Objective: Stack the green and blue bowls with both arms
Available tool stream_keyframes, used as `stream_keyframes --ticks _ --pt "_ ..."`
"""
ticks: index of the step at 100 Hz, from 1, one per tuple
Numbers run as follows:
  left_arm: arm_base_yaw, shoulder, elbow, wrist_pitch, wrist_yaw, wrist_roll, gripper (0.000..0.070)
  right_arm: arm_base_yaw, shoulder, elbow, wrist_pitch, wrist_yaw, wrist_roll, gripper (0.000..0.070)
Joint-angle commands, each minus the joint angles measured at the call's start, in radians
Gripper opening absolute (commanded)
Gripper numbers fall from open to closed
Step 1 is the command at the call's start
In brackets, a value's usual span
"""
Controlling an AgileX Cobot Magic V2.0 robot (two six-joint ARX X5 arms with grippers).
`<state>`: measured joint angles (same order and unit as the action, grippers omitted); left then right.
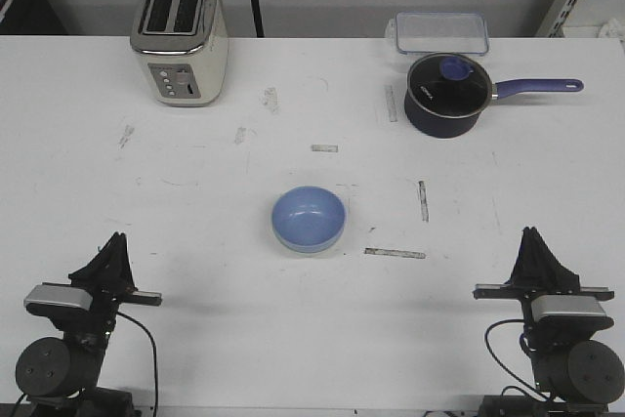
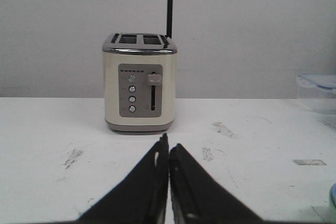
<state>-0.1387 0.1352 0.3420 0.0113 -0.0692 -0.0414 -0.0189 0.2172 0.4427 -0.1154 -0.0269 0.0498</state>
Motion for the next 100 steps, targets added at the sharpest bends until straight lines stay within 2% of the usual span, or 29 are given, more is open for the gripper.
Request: stream_keyframes --ticks 1,16,40,53,83,93,100 --pt "0.006 -0.005 0.008 0.011 -0.006 0.033 0.0002 0.000 -0.002 0.002 0.010 0.001 0.009 0.0017" --pt "0.053 -0.006 -0.009 0.013 0.019 0.139 0.0002 0.000 -0.002 0.002 0.010 0.001 0.009 0.0017" --pt "0.125 -0.020 -0.088 0.052 0.047 0.127 0.0002 0.000 -0.002 0.002 0.010 0.001 0.009 0.0017" --pt "0.127 -0.045 -0.149 0.103 0.047 0.127 0.0002 0.000 -0.002 0.002 0.010 0.001 0.009 0.0017" --pt "0.127 -0.134 -0.267 0.125 0.047 0.127 0.0002 0.000 -0.002 0.002 0.010 0.001 0.009 0.0017" --pt "0.127 -0.132 -0.333 0.217 0.046 0.127 0.0003 0.000 -0.002 0.002 0.010 0.001 0.009 0.0017" --pt "0.126 -0.132 -0.330 0.190 0.043 0.127 0.0002 0.000 -0.002 0.002 0.010 0.001 0.008 0.0017"
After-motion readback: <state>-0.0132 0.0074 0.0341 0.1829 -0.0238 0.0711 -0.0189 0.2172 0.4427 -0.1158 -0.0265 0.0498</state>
